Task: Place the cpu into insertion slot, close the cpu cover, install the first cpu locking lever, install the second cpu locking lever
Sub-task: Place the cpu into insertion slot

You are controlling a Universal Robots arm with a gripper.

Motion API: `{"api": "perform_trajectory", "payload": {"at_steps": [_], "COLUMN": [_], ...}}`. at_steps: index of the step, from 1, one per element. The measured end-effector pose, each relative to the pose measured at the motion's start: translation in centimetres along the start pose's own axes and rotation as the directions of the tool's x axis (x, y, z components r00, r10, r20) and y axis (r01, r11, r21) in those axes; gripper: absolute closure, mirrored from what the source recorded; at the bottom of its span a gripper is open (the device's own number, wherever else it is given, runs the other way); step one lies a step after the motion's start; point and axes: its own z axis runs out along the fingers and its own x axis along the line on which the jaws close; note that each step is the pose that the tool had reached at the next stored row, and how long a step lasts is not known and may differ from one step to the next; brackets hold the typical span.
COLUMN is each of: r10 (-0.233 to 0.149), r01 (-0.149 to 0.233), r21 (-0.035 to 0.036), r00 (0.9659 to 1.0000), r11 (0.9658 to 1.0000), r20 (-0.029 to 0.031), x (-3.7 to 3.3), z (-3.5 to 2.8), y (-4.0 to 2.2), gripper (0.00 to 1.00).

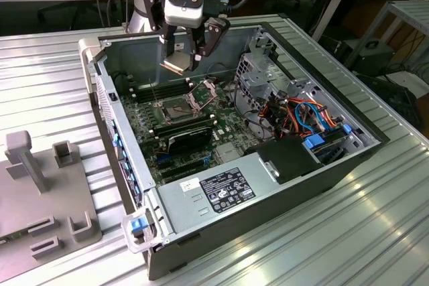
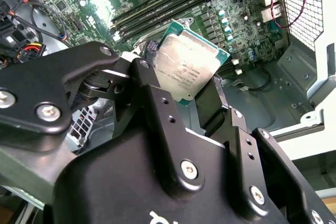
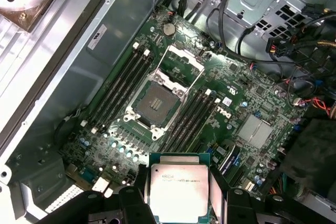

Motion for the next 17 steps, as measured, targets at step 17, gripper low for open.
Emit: {"api": "perform_trajectory", "payload": {"at_steps": [17], "r10": [0.130], "r01": [-0.130], "r21": [0.0028], "r00": [0.9914], "r11": [0.9915], "r20": [0.0058], "x": [1.00], "z": [0.62], "y": [0.60], "gripper": [0.45]}}
